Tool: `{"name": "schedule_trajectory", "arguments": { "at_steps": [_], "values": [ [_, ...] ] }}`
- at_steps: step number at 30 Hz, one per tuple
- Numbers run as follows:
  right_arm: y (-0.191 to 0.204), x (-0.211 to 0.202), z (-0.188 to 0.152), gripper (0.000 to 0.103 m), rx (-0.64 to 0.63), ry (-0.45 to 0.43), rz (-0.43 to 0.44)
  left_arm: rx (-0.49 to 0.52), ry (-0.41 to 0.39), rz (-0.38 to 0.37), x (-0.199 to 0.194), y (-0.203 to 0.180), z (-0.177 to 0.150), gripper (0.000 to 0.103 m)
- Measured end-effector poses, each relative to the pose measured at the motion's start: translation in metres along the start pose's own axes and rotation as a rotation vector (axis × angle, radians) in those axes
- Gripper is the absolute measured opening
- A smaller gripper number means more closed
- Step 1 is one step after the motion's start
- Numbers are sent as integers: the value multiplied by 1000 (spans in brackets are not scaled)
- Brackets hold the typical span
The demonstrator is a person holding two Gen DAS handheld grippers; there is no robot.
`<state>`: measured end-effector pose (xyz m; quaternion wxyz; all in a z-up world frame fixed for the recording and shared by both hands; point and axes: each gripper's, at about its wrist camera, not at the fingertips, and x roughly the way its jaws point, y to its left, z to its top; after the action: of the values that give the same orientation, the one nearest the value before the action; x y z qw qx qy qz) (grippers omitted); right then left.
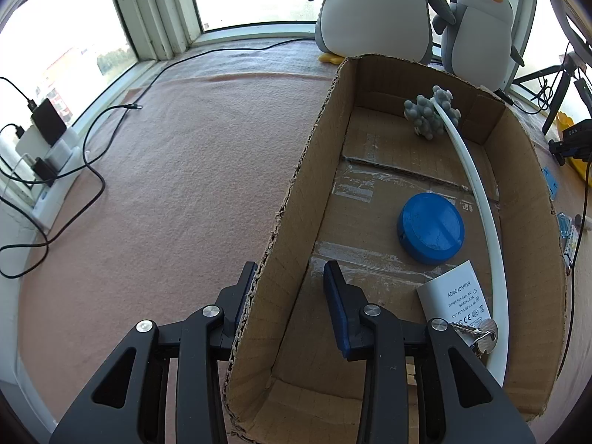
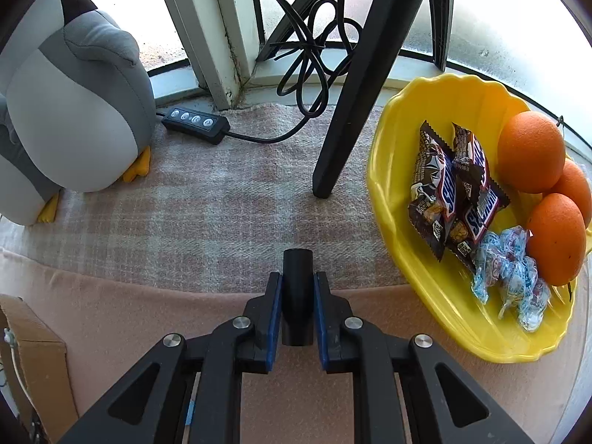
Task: Organize rigid objects
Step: 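Carry the black cylinder into the box and open the right gripper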
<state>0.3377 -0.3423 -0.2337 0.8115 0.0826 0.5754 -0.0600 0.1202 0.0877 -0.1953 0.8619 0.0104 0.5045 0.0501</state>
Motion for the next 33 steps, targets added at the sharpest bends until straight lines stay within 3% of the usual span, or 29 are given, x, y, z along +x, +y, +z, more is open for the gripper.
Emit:
{"name": "schedule_trajectory", "arguments": {
  "at_steps": [14, 25, 33],
  "values": [
    [33, -65, -48, 15, -85, -105, 115, 3, -11, 7, -1, 0, -2, 35],
    [89, -138, -89, 15, -213, -196, 238, 4, -14, 9, -2, -1, -2, 35],
    [139, -161, -118, 15, -315, -188, 357, 5, -17, 8, -2, -1, -1, 35]
  ]
}}
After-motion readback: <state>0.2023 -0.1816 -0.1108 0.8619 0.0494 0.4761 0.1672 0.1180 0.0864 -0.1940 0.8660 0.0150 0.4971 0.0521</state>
